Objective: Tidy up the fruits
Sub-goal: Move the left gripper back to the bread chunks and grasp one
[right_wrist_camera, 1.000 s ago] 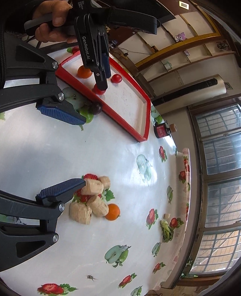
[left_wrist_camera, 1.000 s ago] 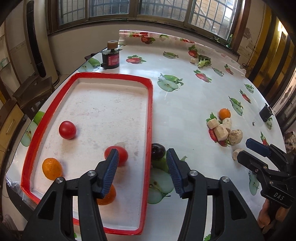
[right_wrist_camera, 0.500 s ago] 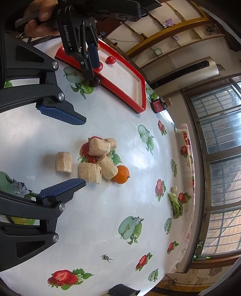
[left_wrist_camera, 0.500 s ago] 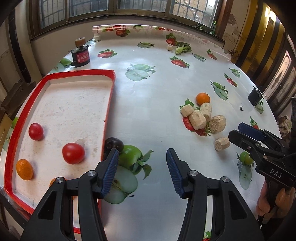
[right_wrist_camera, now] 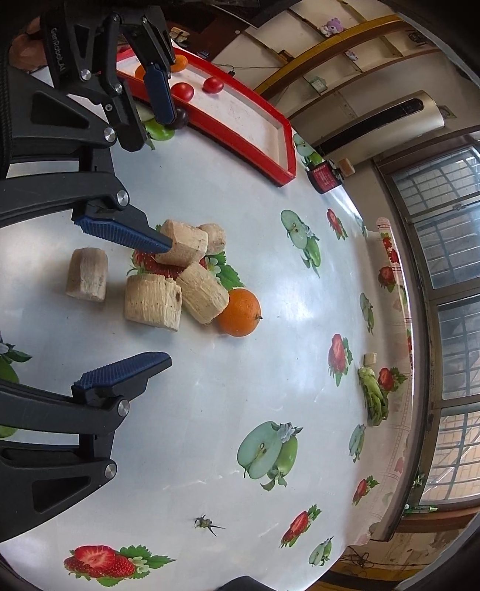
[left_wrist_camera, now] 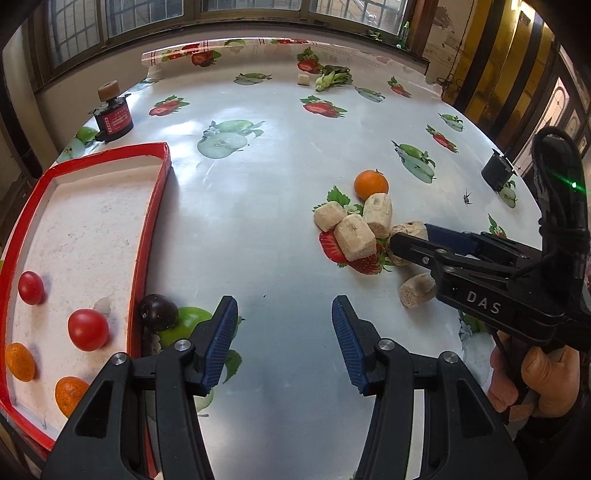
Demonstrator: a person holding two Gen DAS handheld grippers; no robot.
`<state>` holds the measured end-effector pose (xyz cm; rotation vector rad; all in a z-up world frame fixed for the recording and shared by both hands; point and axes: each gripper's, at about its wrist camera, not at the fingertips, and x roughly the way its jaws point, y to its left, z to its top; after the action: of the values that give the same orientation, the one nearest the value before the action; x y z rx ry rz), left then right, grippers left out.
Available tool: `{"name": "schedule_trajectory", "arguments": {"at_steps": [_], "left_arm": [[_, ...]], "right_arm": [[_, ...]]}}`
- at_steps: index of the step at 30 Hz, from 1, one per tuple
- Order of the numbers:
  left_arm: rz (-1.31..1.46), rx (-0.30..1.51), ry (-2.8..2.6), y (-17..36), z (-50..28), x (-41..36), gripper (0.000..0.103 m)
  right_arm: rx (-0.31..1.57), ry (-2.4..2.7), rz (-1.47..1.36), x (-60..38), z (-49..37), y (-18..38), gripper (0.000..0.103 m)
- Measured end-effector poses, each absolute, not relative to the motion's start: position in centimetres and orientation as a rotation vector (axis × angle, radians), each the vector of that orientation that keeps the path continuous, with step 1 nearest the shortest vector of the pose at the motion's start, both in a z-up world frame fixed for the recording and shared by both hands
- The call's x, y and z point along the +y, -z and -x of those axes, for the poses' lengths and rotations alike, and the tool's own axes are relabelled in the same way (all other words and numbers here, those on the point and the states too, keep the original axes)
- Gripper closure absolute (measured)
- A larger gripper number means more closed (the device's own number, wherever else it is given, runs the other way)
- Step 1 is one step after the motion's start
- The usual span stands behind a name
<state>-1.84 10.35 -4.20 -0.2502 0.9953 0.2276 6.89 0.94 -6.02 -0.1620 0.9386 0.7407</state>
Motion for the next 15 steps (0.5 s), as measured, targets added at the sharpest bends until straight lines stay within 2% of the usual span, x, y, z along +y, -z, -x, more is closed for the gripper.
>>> {"name": "schedule_trajectory", "arguments": {"at_steps": [1, 2, 12, 13, 14, 15], "left_arm": [[0.251, 0.998, -0.222, 4.3, 1.5, 10.2, 0.051], [0.252, 0.999, -0.215, 4.4, 1.0, 10.1, 0.051], [0.349, 1.012, -0.115, 6.6, -5.1, 8.6, 0.052], [0.343, 0.991, -0.125, 6.6, -5.3, 8.6, 0.059], [0.339, 0.994, -0.127, 6.7, -5.4, 8.7, 0.070], [0.348, 0.991, -0.117, 6.6, -5.4, 8.8, 0.071]], "right_arm": [[0.954, -0.739, 0.163, 1.0, -7.1, 6.5, 0.064], [0.971, -0.753, 0.147, 1.0, -7.4, 6.8, 0.073], [0.908, -0.690, 0.039, -3.4, -8.1, 4.7, 0.073], [0.907, -0.682, 0.033, -3.7, -8.2, 4.7, 0.073], [0.908, -0.678, 0.029, -4.0, -8.3, 4.6, 0.073], [0.907, -0.673, 0.025, -4.2, -8.3, 4.6, 0.073]]}}
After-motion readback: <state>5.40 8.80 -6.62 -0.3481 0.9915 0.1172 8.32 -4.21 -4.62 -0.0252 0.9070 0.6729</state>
